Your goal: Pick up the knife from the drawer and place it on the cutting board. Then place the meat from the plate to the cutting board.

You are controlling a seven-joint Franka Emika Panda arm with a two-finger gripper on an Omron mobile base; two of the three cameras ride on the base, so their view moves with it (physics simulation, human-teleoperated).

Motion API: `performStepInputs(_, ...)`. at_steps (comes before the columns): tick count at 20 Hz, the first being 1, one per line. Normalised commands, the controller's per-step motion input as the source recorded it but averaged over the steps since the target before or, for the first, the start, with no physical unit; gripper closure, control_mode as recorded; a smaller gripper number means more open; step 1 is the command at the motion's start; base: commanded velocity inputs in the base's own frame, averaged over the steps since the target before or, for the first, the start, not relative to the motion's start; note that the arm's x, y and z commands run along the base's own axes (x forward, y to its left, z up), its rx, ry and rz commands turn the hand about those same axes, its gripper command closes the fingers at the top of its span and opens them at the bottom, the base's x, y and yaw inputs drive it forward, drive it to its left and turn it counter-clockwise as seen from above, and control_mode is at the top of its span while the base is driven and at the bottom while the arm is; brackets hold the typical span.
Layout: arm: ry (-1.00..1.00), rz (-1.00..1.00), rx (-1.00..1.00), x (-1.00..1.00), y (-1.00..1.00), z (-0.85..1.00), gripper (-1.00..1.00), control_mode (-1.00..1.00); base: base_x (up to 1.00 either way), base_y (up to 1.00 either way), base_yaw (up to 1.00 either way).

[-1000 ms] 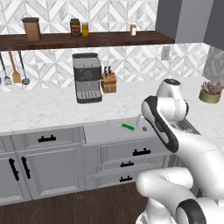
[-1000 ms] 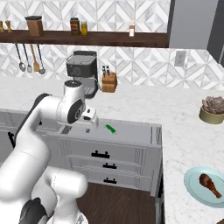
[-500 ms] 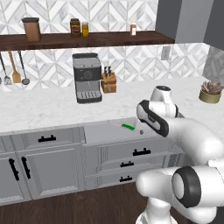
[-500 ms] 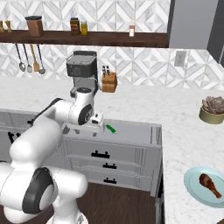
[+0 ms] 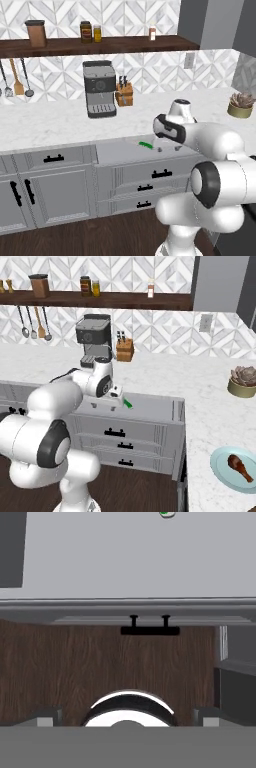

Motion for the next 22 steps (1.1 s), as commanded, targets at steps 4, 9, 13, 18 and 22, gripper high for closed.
performStepInputs(4, 0.0, 0.0, 0.0, 0.57, 0.0, -0.39, -1.0, -1.0, 0.0, 0.0, 0.0)
performStepInputs(9, 0.0, 0.0, 0.0, 0.55, 0.0, -0.48, -1.0, -1.0, 0.0, 0.0, 0.0)
performStepInputs(13, 0.0, 0.0, 0.0, 0.58, 0.0, -0.52, -1.0, -1.0, 0.0, 0.0, 0.0)
performStepInputs(18, 0.0, 0.0, 0.0, 0.57, 0.0, -0.4, -1.0, -1.0, 0.0, 0.0, 0.0)
performStepInputs(22, 0.0, 0.0, 0.0, 0.55, 0.0, -0.35, -1.0, -1.0, 0.0, 0.0, 0.0)
